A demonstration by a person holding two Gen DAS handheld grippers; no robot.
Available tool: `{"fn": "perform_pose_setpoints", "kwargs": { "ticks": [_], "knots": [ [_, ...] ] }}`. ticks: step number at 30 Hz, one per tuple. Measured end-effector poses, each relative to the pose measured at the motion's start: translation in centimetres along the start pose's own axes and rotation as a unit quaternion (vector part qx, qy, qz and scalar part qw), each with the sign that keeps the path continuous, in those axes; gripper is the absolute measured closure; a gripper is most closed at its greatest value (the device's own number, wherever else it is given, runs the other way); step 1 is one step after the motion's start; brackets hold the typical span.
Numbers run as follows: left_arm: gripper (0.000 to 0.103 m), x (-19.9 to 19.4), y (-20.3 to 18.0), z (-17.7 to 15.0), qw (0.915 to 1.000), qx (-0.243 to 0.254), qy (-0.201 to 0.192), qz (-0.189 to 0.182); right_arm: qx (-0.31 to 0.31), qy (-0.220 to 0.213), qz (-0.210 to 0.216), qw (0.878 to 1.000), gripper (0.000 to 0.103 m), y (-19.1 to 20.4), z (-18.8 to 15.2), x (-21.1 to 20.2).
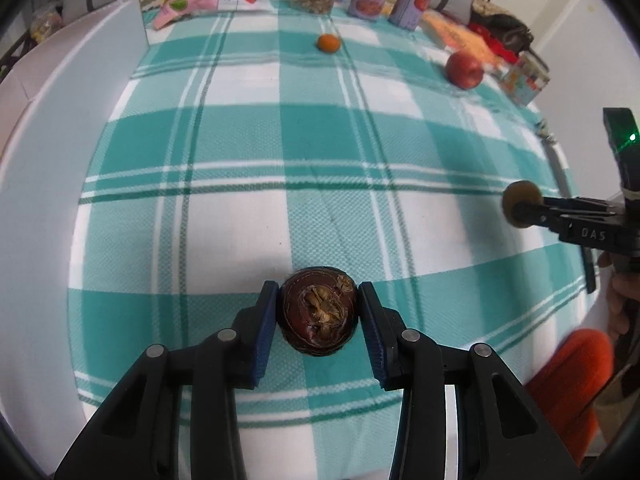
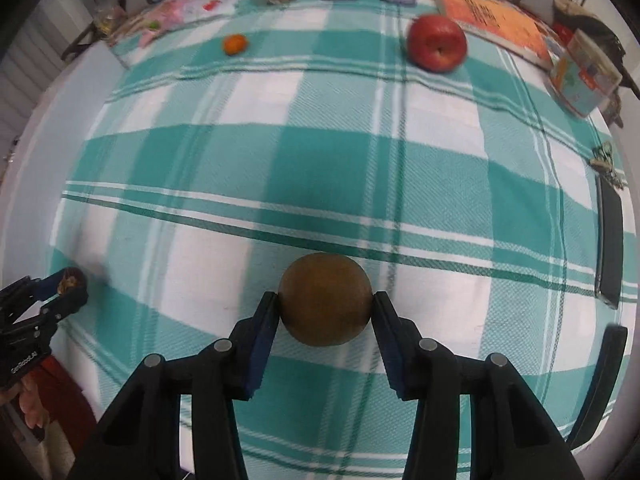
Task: Organize fruits
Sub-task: 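Carry both fruits into the white box and open both tools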
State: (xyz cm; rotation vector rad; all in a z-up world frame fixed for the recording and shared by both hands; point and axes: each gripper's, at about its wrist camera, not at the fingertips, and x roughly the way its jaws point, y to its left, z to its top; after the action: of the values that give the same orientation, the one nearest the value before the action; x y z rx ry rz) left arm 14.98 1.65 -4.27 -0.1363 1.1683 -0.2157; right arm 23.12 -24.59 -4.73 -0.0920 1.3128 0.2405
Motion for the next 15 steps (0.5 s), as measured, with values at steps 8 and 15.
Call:
{"fn": "perform_pose_setpoints", "kwargs": {
  "ticks": [8,15],
  "knots": [
    [0.062,-18.0,7.1,3.1,0.9919,-0.013,-0.127,0.000,-0.098,-0.089,0.144,0.981,0.056,13.5,3.4,-11.6],
    [0.062,-27.6,18.1,3.0,0.9762,-0.076,-0.186,0.082,-0.210,-0.122,0.251,0.937,0.056,31.7,6.5,-17.5]
  ]
}}
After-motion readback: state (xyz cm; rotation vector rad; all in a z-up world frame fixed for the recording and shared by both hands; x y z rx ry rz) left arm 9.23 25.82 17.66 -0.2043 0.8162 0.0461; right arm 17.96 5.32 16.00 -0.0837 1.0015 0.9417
